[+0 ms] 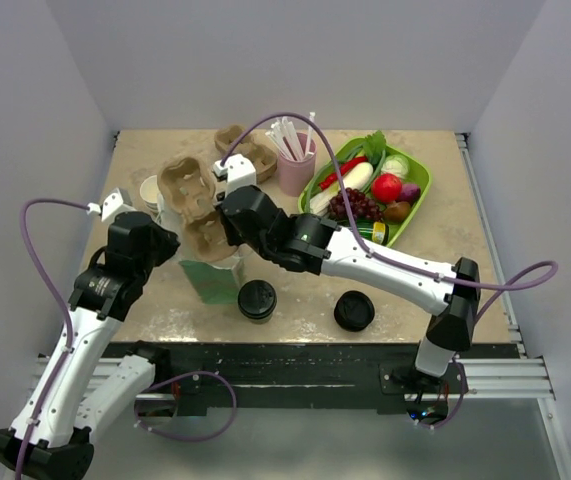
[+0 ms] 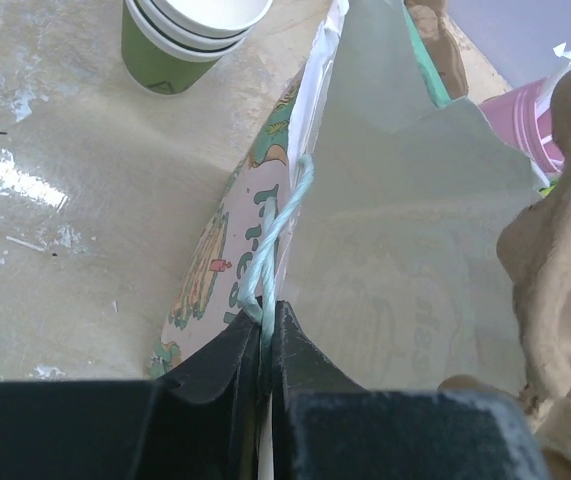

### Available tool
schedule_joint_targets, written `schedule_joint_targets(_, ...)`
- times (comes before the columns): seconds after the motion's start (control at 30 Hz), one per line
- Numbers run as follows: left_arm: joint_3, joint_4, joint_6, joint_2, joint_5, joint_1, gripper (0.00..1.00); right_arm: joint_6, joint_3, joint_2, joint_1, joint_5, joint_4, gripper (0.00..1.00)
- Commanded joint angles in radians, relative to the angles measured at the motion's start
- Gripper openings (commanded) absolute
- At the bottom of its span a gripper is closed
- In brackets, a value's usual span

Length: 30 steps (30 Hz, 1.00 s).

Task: Pack the takeout coffee

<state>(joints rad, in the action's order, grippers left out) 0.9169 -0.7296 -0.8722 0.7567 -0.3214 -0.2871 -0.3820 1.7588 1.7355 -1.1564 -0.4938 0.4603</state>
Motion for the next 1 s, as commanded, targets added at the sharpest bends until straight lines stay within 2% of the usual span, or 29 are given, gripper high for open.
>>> schedule_joint_targets(0.0,-0.006,-0.025,-0.033,-0.005,-0.025,0.008,0.07,-0.041,-0.021,-0.025,-0.037,-0.075,0.046,0.00)
schedule_joint_targets(0.13,-0.016,-0.014,-0.034,-0.013,-0.005,0.008,0.07,-0.107,-0.073,-0.019,-0.060,-0.118,0.011,0.03)
schedule_joint_targets(0.3,-0.027,-0.010,-0.017,-0.031,0.034,0.008,0.07,-0.166,-0.104,-0.010,-0.071,-0.247,-0.032,0.02)
schedule_joint_targets(0.43,-0.033,-0.016,-0.014,-0.040,0.028,0.008,0.07,-0.170,-0.160,-0.024,-0.072,-0.227,-0.089,0.05)
schedule_joint_targets(0.47,-0.030,-0.020,-0.014,-0.040,0.024,0.008,0.07,-0.167,-0.166,-0.027,-0.074,-0.217,-0.089,0.11)
schedule_joint_targets(0.57,-0.032,-0.021,-0.010,-0.039,0.022,0.008,0.07,-0.150,-0.171,-0.036,-0.074,-0.192,-0.077,0.18)
schedule_joint_targets(0.7,-0.027,-0.017,0.001,-0.036,0.028,0.008,0.07,-0.110,-0.176,-0.051,-0.077,-0.095,-0.084,0.41)
schedule_joint_targets(0.8,-0.026,-0.021,0.007,-0.037,0.025,0.008,0.08,-0.092,-0.177,-0.074,-0.077,-0.072,-0.089,0.47)
schedule_joint_targets(0.97,-0.026,-0.017,0.032,-0.037,0.033,0.008,0.08,-0.026,-0.163,-0.105,-0.077,-0.091,-0.114,0.61)
